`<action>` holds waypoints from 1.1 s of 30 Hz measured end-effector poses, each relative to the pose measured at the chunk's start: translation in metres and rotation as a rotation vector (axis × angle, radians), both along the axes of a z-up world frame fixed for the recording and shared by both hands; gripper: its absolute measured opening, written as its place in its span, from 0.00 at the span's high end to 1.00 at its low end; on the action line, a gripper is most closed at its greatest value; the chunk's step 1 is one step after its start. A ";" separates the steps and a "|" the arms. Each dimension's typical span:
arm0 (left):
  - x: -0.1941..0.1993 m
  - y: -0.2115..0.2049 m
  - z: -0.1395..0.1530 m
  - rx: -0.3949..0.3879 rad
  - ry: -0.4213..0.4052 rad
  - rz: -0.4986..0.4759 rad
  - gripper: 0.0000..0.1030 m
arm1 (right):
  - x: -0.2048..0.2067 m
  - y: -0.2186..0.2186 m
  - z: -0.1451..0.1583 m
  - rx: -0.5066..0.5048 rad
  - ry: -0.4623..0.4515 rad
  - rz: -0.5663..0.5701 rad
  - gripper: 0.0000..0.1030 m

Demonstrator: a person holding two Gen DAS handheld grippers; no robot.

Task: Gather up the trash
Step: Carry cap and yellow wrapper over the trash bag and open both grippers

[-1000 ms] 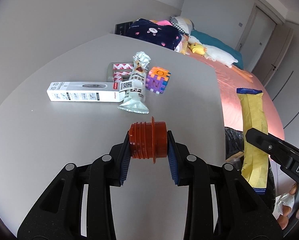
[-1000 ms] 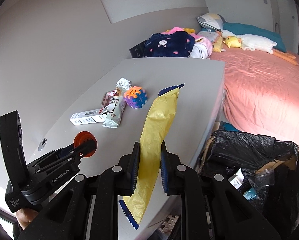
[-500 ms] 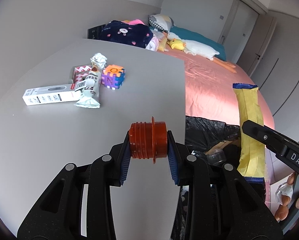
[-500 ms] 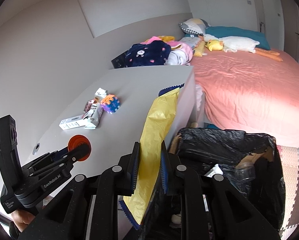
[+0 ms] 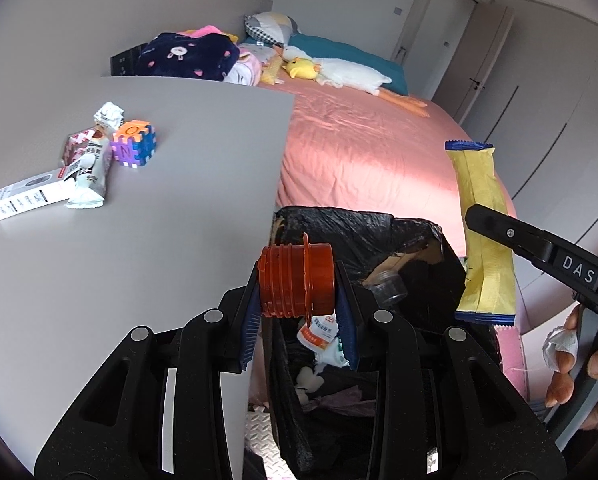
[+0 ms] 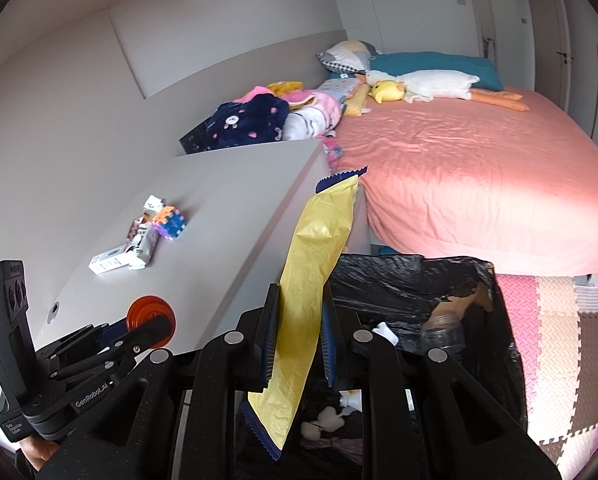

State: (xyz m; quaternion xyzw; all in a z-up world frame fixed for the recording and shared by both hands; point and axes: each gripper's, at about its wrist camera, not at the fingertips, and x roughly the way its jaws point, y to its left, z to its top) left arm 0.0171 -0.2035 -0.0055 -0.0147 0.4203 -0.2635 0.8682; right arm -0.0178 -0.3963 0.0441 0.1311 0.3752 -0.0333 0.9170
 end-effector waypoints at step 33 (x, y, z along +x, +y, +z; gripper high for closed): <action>-0.022 -0.079 -0.014 0.040 0.087 -0.245 0.68 | -0.009 -0.051 -0.009 -0.020 0.041 -0.090 0.80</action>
